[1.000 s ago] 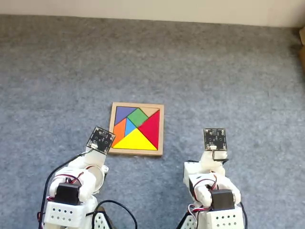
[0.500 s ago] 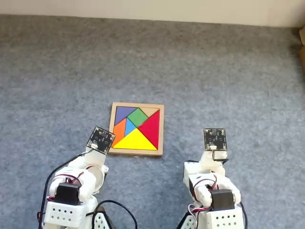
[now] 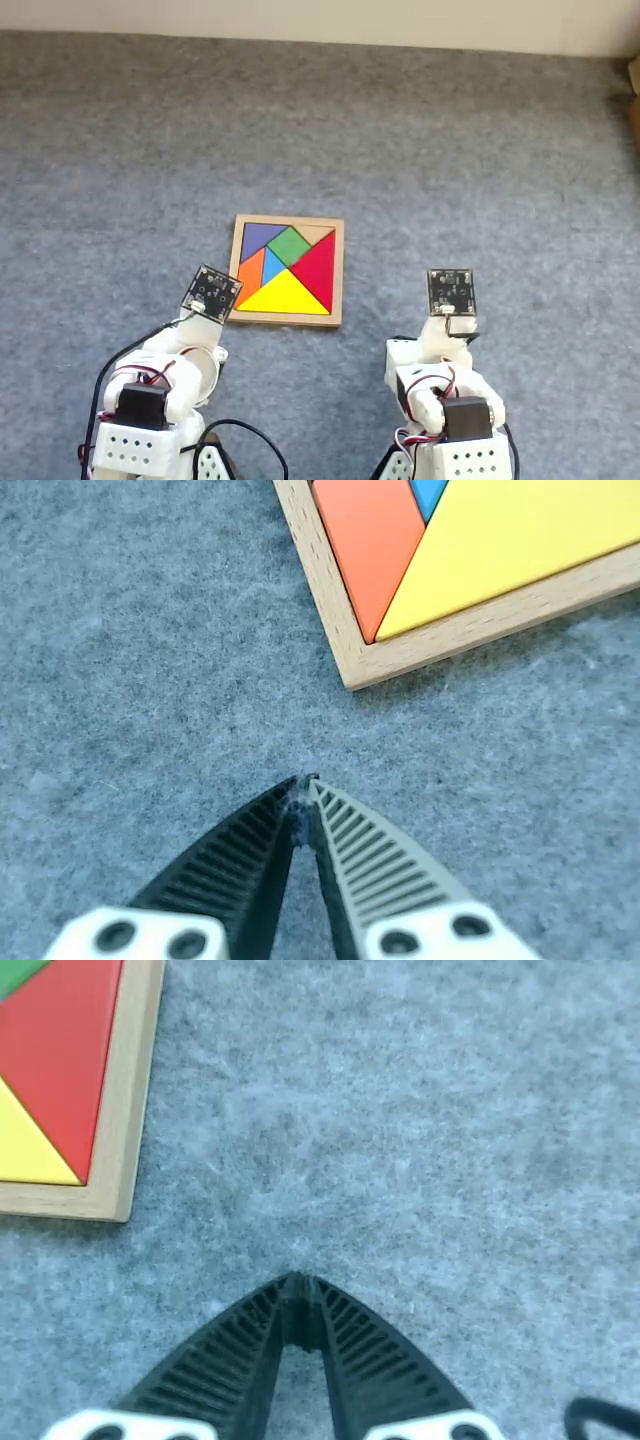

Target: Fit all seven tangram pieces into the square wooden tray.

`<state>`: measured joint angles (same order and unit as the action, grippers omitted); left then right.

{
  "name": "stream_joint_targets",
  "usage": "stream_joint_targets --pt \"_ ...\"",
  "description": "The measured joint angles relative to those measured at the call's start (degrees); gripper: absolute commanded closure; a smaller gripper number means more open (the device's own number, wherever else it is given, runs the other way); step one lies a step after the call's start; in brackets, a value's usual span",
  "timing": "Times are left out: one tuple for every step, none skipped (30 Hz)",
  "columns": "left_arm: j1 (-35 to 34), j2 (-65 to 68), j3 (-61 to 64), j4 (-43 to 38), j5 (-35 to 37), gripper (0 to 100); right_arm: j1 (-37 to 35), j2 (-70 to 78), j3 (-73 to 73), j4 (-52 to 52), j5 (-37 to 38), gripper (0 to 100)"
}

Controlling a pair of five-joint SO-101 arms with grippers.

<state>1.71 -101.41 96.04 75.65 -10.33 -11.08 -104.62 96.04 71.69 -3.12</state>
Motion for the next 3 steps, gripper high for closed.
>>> stream_joint_targets --pt "0.0 0.0 0.0 0.0 0.0 99 0.0 0.0 0.0 0.0 0.0 98.6" --pt "0.0 0.0 0.0 0.0 0.0 99 0.0 0.0 0.0 0.0 0.0 98.6" --pt "0.0 0.0 0.0 0.0 0.0 99 0.0 0.0 0.0 0.0 0.0 98.6"
